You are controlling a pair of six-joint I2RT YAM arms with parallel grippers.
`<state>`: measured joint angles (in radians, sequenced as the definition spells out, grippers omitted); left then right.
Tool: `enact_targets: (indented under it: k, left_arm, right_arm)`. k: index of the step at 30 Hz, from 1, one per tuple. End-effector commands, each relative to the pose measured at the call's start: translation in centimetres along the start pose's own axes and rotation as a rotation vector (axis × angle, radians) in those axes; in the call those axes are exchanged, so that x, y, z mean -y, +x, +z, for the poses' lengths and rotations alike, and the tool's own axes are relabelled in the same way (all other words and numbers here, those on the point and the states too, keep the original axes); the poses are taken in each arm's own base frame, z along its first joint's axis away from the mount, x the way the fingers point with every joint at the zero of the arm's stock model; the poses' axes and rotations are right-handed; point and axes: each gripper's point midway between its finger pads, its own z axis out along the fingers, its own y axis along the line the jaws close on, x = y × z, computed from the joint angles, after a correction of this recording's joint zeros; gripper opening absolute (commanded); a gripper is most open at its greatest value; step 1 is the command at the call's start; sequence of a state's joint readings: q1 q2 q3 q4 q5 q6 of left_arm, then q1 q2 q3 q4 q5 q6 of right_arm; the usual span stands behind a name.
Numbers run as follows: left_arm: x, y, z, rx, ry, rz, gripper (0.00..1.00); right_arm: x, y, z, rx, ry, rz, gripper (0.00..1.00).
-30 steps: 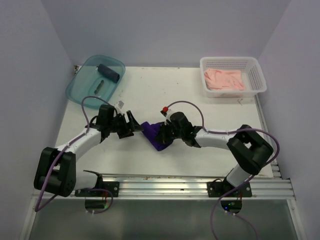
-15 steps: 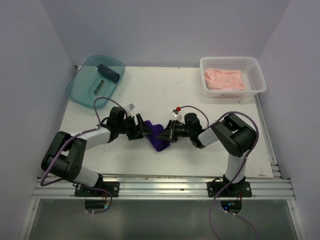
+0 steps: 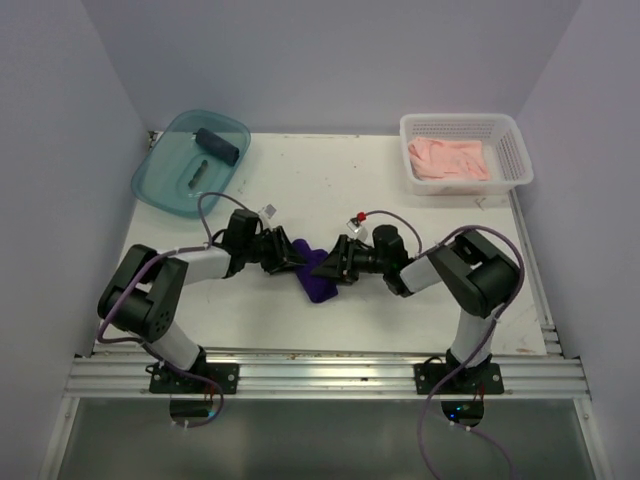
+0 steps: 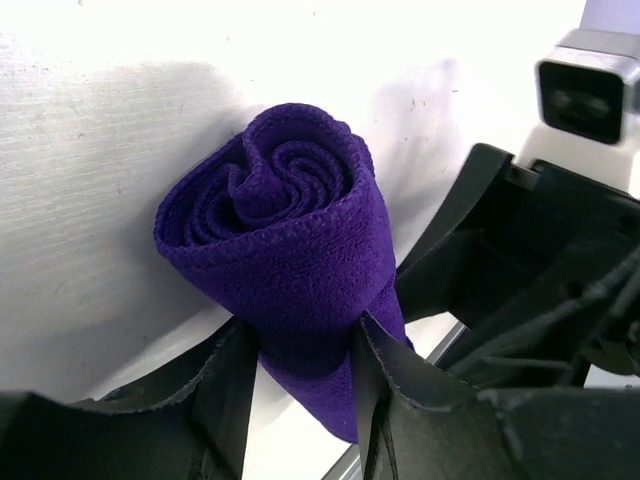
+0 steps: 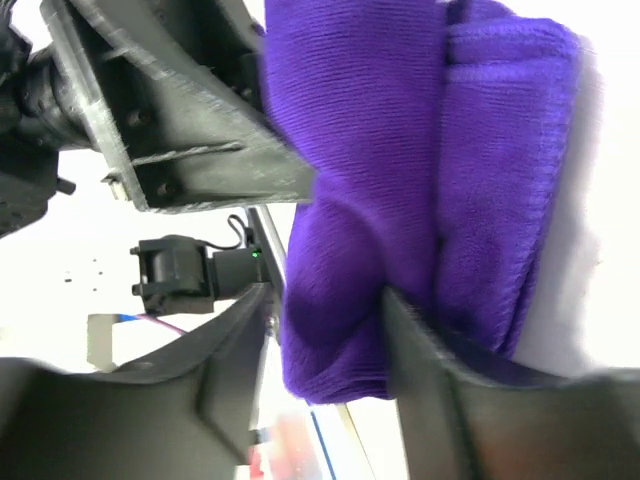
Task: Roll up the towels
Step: Roll the towel
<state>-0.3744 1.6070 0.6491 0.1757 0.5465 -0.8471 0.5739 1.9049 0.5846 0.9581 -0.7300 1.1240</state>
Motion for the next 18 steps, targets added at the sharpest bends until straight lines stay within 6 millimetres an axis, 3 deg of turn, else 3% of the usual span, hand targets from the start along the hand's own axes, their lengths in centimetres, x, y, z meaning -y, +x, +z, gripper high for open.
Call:
enact_targets:
  k: [1,4,5,6,8,11,12,14,15,17,18]
  left_arm:
    - [-0.5,-1.0,0.6,0.014,-0.054,-0.017,0.42]
    - [-0.7,-1.1,0.5,0.011,-0.086,-0.022,0.41]
    - [-0.6,-1.1,0.4,0.013,-0.088,-0.023,0.41]
    - [-0.5,-1.2,0.2,0.018,-0.089,-0.021,0.41]
    - [-0.6,-1.2,0.0,0.017,-0.101,-0.029,0.42]
    - [-0.3,-1.0,-0.2,0.017,-0.099,-0.037,0.42]
    - [0.0,-1.1,-0.4,0.020,-0.094,-0.032,0.42]
    - [-0.1,-0.9,-0.4,0.017,-0.105,-0.036,0.42]
    - [0.1,-0.9,-0.5,0.020,-0.105,-0.033,0.42]
    - [0.1,-1.0,-0.5,0.024,-0.107,-0.032,0.42]
    - [0.1,-1.1,-0.6,0.028,-0.109,-0.031,0.42]
  right_arm:
    - [1.3,0.5,-0.9,-0.016,0.149,-0.064,0.60]
    - [2.3,-0.2,-2.7,-0.007,0.358,-0.172,0.63]
    - [0.8,-1.1,-3.4,0.029,0.383,-0.234,0.63]
    - [1.1,-2.0,-3.9,0.092,0.481,-0.298,0.63]
    - [0.6,-2.5,-5.4,0.111,0.620,-0.422,0.63]
    - [-1.8,-3.2,-6.6,0.198,0.770,-0.643,0.63]
    - [-2.5,-2.2,-6.1,0.186,0.772,-0.699,0.63]
    - [-3.5,-2.7,-6.4,0.217,0.840,-0.804,0.63]
    - [-4.2,-1.4,-5.6,0.197,0.844,-0.872,0.63]
    - [-4.8,-1.3,-5.2,0.202,0.905,-0.982,0.63]
    - [-5.3,0.2,-4.4,0.179,0.897,-1.040,0.63]
